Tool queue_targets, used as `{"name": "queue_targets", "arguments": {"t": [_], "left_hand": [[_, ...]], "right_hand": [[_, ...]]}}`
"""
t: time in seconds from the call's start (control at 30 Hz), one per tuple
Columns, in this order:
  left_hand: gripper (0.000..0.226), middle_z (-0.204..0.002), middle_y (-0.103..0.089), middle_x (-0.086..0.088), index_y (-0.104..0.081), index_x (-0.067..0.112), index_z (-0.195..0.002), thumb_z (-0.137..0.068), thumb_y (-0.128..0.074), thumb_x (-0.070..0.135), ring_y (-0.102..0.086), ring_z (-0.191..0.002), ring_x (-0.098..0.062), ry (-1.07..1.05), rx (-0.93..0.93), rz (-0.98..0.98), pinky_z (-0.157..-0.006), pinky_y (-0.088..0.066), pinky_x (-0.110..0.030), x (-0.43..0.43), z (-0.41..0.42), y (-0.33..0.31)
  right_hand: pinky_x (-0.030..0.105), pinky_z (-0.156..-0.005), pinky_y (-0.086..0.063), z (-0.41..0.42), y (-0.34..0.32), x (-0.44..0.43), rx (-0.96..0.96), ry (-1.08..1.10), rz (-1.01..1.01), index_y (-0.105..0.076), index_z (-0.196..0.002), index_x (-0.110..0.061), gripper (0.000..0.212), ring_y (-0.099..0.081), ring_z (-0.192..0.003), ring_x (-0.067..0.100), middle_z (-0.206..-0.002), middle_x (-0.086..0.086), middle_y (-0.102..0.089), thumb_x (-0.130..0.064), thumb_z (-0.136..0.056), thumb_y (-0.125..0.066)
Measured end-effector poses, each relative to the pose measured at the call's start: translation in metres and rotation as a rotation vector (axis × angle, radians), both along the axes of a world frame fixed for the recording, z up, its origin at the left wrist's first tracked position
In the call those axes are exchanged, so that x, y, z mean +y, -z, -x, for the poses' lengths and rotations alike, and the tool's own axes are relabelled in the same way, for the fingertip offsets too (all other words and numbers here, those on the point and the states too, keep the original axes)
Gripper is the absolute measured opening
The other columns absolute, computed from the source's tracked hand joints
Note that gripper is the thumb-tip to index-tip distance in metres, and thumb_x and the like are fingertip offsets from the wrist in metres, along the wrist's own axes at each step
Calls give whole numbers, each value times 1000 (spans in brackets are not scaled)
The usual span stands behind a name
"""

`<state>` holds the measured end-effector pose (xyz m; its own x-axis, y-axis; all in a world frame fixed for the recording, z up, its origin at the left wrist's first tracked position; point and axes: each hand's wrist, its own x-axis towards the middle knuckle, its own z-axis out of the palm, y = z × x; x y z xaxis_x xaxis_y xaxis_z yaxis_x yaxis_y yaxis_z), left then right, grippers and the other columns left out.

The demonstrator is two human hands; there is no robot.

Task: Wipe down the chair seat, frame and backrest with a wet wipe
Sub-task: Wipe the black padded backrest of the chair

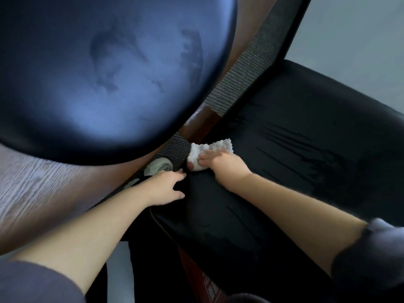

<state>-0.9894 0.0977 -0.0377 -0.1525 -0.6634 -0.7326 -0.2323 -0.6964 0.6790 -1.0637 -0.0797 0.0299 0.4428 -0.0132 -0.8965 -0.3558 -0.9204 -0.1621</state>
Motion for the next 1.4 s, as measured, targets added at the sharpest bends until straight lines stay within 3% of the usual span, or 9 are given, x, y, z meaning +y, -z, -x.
{"name": "queue_targets", "arguments": {"t": [0.13,0.37,0.43,0.57,0.67,0.9,1.03,1.23,1.4], "left_hand": [[65,-158,-27,2,-36,16,-150,-92,-64,24,-24,-146,-16,31,-10,-77,-120,-16,-27,8,-8,2],[62,-158,-28,5,-33,18,-151,-94,-56,12,-23,-146,-13,45,109,-212,-119,-6,-21,41,-5,10],[60,-154,-36,1,-38,18,-148,-92,-58,11,-30,-144,-14,-6,150,-248,-121,-17,-27,54,-2,14],[34,-119,-69,-4,-67,10,-120,-86,-68,7,-64,-113,-17,-399,-90,-206,-99,-46,-24,57,-2,10],[41,-113,-71,-8,-66,8,-117,-78,-78,10,-67,-104,-18,-730,-96,-256,-95,-50,-30,44,-5,11],[28,-113,-70,-6,-70,12,-117,-90,-68,21,-59,-98,-16,-493,-124,-241,-65,-29,-15,11,10,15],[19,-105,-74,-10,-75,9,-106,-90,-66,14,-66,-103,-21,-518,-167,-223,-78,-41,-22,19,12,24],[16,-93,-75,-2,-77,22,-96,-85,-69,13,-68,-94,-21,-446,-223,-232,-86,-53,-31,53,11,21],[19,-96,-75,-2,-77,14,-99,-84,-67,7,-68,-95,-17,-357,-179,-199,-76,-42,-16,67,0,8]], "right_hand": [[48,-113,-26,-39,34,-26,100,10,227,-43,-141,-10,45,-37,-135,37,-145,15,-42,-23,-98,-34],[33,-101,-39,-40,73,34,71,-124,-74,-62,-124,-17,36,-54,-119,26,-124,7,-62,-8,-92,-48],[35,-100,-39,-42,77,47,105,-101,-153,-60,-128,-23,41,-53,-120,26,-126,7,-60,-7,-92,-46],[37,-100,-42,-38,78,49,128,-57,-272,-65,-123,-27,50,-53,-117,27,-123,5,-63,1,-86,-46],[38,-95,-44,-34,77,41,98,0,-345,-71,-113,-23,50,-55,-113,27,-118,6,-64,7,-80,-48],[40,-88,-50,-34,73,15,-6,-25,-205,-65,-117,-26,30,-59,-108,27,-118,5,-64,-17,-91,-51],[36,-87,-51,-39,71,17,118,-129,-235,-59,-126,-35,45,-58,-109,31,-122,9,-61,-10,-91,-47],[32,-90,-45,-33,60,47,74,-168,-298,-62,-125,-26,46,-56,-113,30,-122,11,-61,-3,-90,-45],[30,-93,-43,-29,53,59,60,-180,-362,-57,-131,-29,51,-54,-118,27,-130,7,-57,-1,-90,-45]]}}
